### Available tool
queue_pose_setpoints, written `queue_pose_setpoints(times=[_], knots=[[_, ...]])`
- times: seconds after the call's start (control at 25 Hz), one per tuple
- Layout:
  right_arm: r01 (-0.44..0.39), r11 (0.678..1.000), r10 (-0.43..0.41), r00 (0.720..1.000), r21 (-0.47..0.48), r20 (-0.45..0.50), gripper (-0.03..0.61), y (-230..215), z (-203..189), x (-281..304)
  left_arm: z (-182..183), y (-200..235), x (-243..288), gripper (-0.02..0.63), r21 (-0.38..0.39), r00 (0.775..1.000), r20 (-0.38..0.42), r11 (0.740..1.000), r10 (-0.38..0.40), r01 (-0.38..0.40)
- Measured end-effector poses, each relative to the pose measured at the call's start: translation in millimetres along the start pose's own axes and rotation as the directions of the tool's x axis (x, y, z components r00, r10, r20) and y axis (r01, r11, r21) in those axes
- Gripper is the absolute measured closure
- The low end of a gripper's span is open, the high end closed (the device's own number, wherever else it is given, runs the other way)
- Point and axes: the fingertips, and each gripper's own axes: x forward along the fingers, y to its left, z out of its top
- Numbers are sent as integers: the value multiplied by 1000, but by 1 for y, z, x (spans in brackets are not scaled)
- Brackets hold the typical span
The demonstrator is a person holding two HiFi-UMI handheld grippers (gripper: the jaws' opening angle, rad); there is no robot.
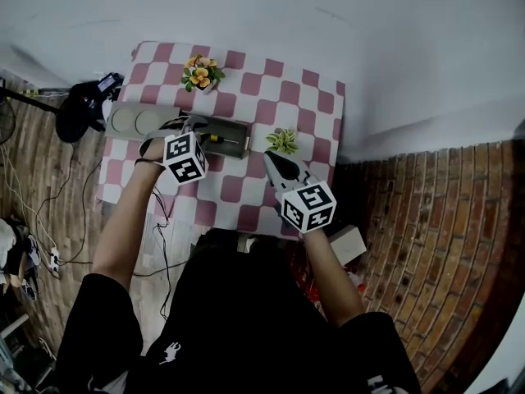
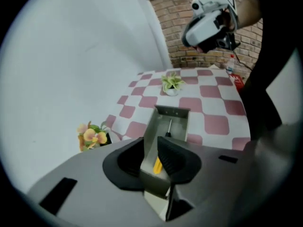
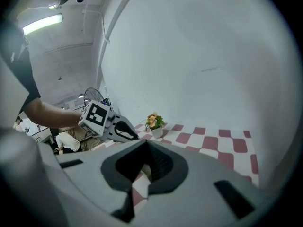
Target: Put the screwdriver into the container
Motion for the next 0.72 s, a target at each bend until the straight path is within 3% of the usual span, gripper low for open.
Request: queue_pose_setpoints(times=[0.16,0.28,0.36,0.52,0.72], knots=[[-39,998,43,997,-54,62,577,11,26,-10,13,3,-48,581,-225,982,126,968,139,-108],[-66,994,75,992,-91,98,577,22,40,-22,21,-11,-80,606,-403,957,194,907,216,-123],[-83,990,96,989,-114,112,577,30,46,-30,26,-20,-101,609,-482,935,214,863,282,-150],[-128,982,146,980,-136,133,577,42,57,-50,38,-34,-145,609,-583,872,225,777,436,-238],[-168,971,196,966,-168,167,577,55,68,-81,51,-54,-202,609,-717,774,197,627,602,-305]])
